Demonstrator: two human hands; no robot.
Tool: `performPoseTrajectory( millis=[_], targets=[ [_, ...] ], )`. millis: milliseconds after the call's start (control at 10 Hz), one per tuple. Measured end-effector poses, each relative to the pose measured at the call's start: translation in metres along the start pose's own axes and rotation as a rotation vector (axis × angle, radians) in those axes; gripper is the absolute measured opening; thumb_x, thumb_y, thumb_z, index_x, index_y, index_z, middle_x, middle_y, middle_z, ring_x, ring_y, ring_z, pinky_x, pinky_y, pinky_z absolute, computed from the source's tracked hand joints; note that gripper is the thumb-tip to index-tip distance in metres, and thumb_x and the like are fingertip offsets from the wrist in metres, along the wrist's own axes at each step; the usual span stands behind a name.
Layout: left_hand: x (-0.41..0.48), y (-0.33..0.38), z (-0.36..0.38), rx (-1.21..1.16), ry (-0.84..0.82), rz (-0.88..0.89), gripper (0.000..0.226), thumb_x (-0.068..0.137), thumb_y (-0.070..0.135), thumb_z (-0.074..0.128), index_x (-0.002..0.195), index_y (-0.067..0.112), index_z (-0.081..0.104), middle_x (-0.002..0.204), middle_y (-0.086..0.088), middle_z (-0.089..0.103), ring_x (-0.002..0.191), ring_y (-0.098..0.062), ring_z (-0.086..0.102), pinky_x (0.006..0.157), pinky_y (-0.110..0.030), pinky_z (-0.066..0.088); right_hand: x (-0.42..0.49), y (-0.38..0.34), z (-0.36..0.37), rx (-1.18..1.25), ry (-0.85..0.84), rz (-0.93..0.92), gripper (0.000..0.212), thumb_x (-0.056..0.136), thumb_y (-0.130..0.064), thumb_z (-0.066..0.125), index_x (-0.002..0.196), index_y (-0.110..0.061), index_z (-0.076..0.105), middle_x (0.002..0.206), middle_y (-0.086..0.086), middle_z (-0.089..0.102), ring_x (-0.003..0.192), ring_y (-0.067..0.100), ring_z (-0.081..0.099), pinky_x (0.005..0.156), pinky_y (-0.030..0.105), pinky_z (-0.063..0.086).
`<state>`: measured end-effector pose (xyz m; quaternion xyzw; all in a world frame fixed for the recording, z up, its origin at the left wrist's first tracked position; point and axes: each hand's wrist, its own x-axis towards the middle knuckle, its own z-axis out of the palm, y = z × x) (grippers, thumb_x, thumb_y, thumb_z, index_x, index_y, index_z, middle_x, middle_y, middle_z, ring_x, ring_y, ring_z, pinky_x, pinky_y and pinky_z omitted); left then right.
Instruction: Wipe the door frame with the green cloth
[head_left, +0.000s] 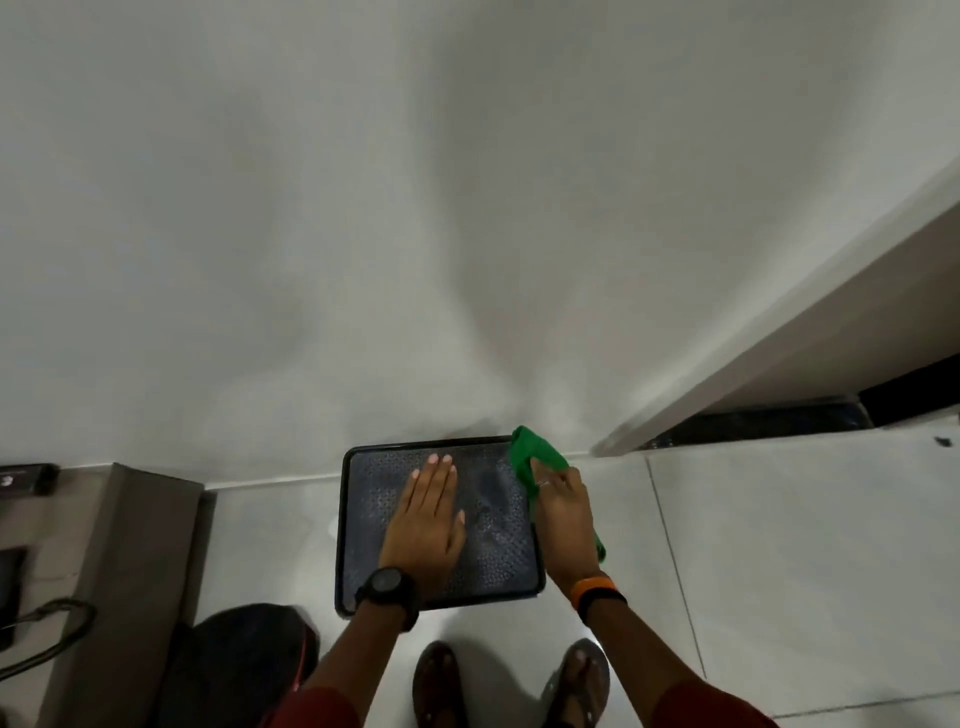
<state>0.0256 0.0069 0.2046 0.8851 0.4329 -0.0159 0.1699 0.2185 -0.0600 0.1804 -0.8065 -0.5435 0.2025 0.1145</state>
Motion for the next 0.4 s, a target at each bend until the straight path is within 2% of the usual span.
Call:
performPoseTrajectory(
  millis=[100,200,300,400],
  targets=[
    [0.012,-0.031,0.08,0.007,-0.053,-0.071,0.061,0.093,0.028,0.04,0.141,-0.008,0.054,0.15,-0.023,0.051,0.14,-0.04,0.049,0.122,-0.044,0.014,0.02,0.01,0.071,-0.013,-0.051,0.007,0.07,0.068,0.005,0.091,0.133,0.0,0.067,0.128,0.02,0.073,0.112,0.039,0.07,0.089,0.043,0.064],
    [0.017,-0.057,0.153,0.012,-0.073,-0.105,0.063,0.092,0.031,0.04,0.142,-0.006,0.053,0.152,-0.022,0.05,0.141,-0.039,0.048,0.121,-0.044,0.011,0.023,0.028,0.153,-0.116,-0.222,-0.065,0.069,0.102,-0.034,0.06,0.162,-0.012,0.033,0.168,0.013,0.034,0.155,0.034,0.033,0.122,0.048,0.035],
    [0.013,-0.072,0.194,0.015,-0.051,-0.102,0.068,0.095,0.037,0.042,0.149,-0.004,0.046,0.158,-0.021,0.041,0.148,-0.037,0.038,0.124,-0.044,0.008,0.014,0.042,0.187,-0.174,-0.169,-0.09,0.077,0.104,-0.055,0.035,0.166,-0.014,0.015,0.175,0.009,0.01,0.162,0.03,0.008,0.129,0.051,0.011],
    [0.013,-0.076,0.214,-0.011,0.051,-0.109,0.069,0.096,0.039,0.042,0.15,-0.004,0.044,0.159,-0.022,0.04,0.15,-0.034,0.032,0.125,-0.042,0.008,0.01,0.039,0.195,-0.159,0.003,-0.153,0.079,0.101,-0.06,0.033,0.161,-0.009,0.033,0.17,0.013,0.028,0.156,0.033,0.027,0.122,0.05,0.016]
  ],
)
